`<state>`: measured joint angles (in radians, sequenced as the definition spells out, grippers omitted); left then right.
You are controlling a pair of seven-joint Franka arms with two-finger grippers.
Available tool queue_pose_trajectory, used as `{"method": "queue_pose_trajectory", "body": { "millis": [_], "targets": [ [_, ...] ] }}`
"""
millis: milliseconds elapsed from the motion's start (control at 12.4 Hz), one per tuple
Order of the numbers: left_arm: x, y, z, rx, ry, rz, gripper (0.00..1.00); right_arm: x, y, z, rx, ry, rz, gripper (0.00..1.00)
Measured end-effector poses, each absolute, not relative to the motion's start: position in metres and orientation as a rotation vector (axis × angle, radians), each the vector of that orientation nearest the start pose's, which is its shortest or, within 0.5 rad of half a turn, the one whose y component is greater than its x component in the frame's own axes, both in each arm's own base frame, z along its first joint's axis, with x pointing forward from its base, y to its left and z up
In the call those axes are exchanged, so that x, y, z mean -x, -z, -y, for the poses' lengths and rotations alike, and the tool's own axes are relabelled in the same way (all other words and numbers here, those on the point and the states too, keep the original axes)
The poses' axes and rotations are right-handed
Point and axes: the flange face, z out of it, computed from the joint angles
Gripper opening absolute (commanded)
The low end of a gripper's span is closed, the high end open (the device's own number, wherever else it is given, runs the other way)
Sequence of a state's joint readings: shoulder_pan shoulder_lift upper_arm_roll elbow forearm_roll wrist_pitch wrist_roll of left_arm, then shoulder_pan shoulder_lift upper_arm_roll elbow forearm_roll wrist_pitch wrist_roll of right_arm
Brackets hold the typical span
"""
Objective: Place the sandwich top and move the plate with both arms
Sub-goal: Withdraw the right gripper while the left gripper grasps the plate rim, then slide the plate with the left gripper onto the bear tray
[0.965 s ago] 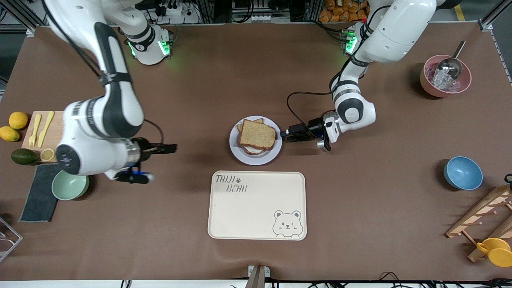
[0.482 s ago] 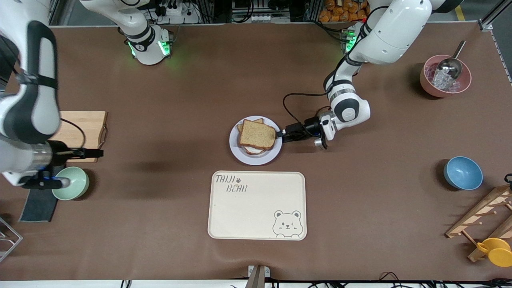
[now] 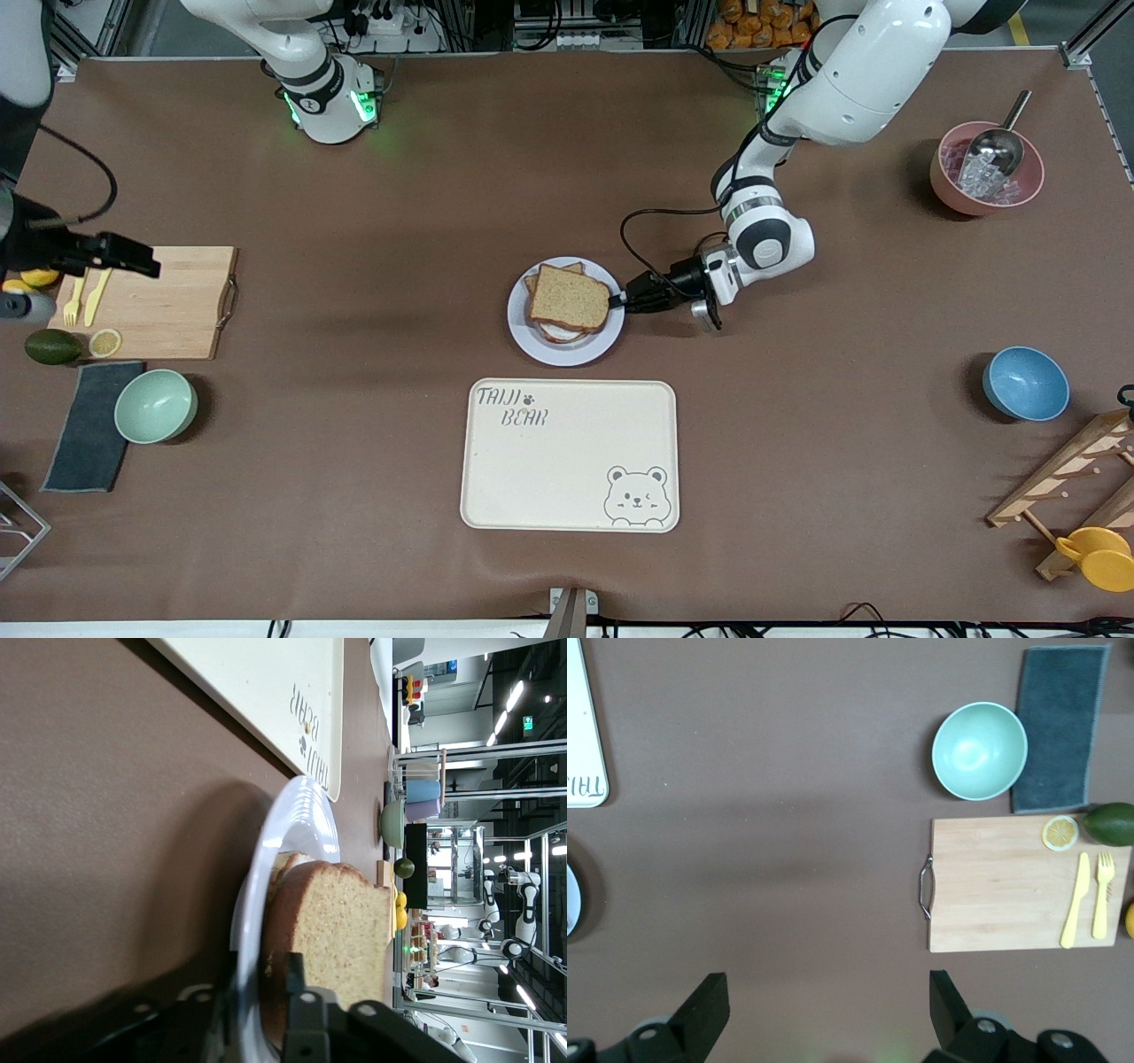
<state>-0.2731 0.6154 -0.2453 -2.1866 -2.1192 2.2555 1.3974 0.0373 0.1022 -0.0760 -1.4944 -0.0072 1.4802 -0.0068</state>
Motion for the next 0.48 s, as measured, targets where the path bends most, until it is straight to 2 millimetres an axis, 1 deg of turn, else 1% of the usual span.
{"method": "queue_pose_trajectory", "body": {
  "millis": [80, 161, 322, 482],
  "targets": [
    [-0.435, -0.098, 0.286, -1.934, -0.191, -0.152, 0.0, -0.571, -0.596, 0.025, 3.15, -0.13, -0.059, 1.0],
    [-0.435, -0.098, 0.286, -1.933, -0.192, -0.152, 0.0, -0.569, -0.59, 0.028, 3.151, -0.081, -0.065, 1.0],
    [-0.436, -0.099, 0.286, -1.928, -0.196, -0.162, 0.0, -0.568, -0.579, 0.029, 3.161, -0.05, -0.064, 1.0],
    [-0.439, -0.101, 0.287, -1.895, -0.21, -0.187, 0.0, -0.57, -0.584, 0.028, 3.174, -0.03, -0.056, 1.0]
  ]
}}
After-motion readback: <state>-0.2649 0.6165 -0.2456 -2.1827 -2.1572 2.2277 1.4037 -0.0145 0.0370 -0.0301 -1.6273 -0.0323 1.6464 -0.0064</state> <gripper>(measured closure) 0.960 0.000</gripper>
